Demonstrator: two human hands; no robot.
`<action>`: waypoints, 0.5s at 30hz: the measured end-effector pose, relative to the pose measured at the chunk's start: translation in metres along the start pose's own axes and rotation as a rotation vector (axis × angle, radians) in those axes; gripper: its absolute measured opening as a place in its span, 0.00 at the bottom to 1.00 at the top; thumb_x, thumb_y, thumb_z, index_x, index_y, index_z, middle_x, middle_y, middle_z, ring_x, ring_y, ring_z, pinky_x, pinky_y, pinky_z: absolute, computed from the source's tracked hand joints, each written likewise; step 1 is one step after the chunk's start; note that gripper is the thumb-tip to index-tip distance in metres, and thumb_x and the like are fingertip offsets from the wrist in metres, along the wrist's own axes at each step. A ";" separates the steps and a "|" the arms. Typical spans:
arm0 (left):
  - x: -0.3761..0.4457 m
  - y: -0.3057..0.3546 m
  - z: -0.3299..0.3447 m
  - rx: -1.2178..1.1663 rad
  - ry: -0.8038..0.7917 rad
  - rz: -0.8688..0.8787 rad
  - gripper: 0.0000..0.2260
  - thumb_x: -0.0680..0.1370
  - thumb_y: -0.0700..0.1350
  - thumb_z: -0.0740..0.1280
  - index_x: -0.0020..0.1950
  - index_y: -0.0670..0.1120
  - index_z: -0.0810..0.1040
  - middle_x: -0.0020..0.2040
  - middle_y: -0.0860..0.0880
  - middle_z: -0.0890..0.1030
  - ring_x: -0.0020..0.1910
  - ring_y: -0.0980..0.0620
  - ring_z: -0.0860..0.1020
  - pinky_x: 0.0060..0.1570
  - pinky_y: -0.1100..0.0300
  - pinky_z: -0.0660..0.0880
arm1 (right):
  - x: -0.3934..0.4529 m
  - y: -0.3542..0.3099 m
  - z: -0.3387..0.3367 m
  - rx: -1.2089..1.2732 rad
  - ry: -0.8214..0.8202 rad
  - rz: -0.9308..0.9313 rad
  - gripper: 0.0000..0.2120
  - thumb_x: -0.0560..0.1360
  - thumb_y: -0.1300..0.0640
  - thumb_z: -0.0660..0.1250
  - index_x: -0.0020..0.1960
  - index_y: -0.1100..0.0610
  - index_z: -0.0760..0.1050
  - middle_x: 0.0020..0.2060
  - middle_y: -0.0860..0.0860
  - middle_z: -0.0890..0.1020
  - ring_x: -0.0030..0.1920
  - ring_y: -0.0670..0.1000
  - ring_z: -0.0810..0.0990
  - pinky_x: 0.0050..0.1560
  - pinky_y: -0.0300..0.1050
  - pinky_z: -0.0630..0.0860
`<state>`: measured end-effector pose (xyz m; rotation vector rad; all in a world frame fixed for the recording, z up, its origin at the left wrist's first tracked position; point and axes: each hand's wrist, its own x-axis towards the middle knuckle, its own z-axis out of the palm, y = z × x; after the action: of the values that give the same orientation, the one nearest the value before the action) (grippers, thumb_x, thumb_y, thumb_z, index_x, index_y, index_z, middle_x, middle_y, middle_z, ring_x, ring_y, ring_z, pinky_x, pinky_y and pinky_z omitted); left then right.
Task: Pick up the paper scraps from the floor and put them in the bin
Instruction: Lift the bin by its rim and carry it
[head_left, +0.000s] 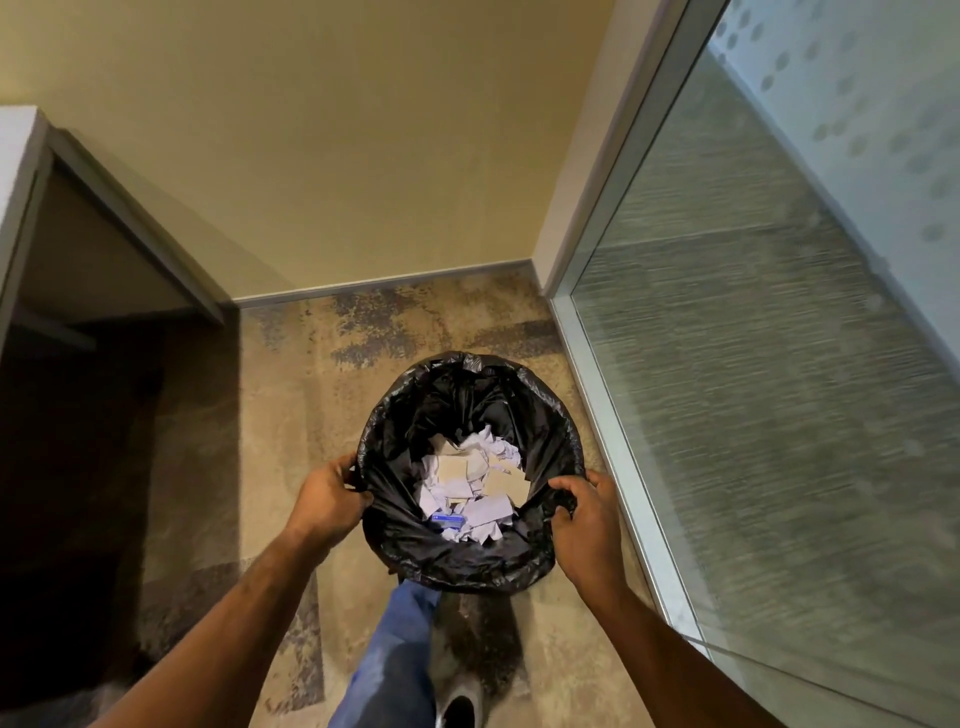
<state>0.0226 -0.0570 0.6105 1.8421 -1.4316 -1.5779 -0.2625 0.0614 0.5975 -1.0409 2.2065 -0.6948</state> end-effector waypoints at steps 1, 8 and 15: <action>0.011 0.007 0.001 0.001 -0.011 -0.002 0.23 0.71 0.25 0.67 0.50 0.53 0.84 0.41 0.57 0.86 0.44 0.49 0.85 0.49 0.46 0.83 | 0.010 -0.003 0.000 -0.003 0.012 0.009 0.18 0.76 0.72 0.65 0.57 0.52 0.79 0.68 0.52 0.67 0.59 0.44 0.70 0.47 0.15 0.61; 0.112 0.055 0.003 0.084 -0.081 0.015 0.21 0.71 0.28 0.71 0.50 0.53 0.85 0.42 0.52 0.87 0.42 0.49 0.86 0.47 0.44 0.84 | 0.094 -0.029 0.007 -0.094 0.079 0.062 0.21 0.74 0.76 0.63 0.55 0.53 0.79 0.63 0.51 0.68 0.58 0.45 0.72 0.50 0.15 0.59; 0.219 0.111 0.006 0.232 -0.126 -0.007 0.11 0.70 0.41 0.73 0.51 0.50 0.85 0.44 0.53 0.87 0.43 0.50 0.85 0.49 0.47 0.83 | 0.187 -0.052 0.010 -0.083 0.085 0.070 0.25 0.73 0.75 0.63 0.63 0.53 0.78 0.68 0.55 0.68 0.62 0.55 0.77 0.64 0.45 0.76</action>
<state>-0.0600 -0.2851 0.5727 1.9029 -1.7305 -1.6153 -0.3255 -0.1203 0.5713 -0.9861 2.3508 -0.6316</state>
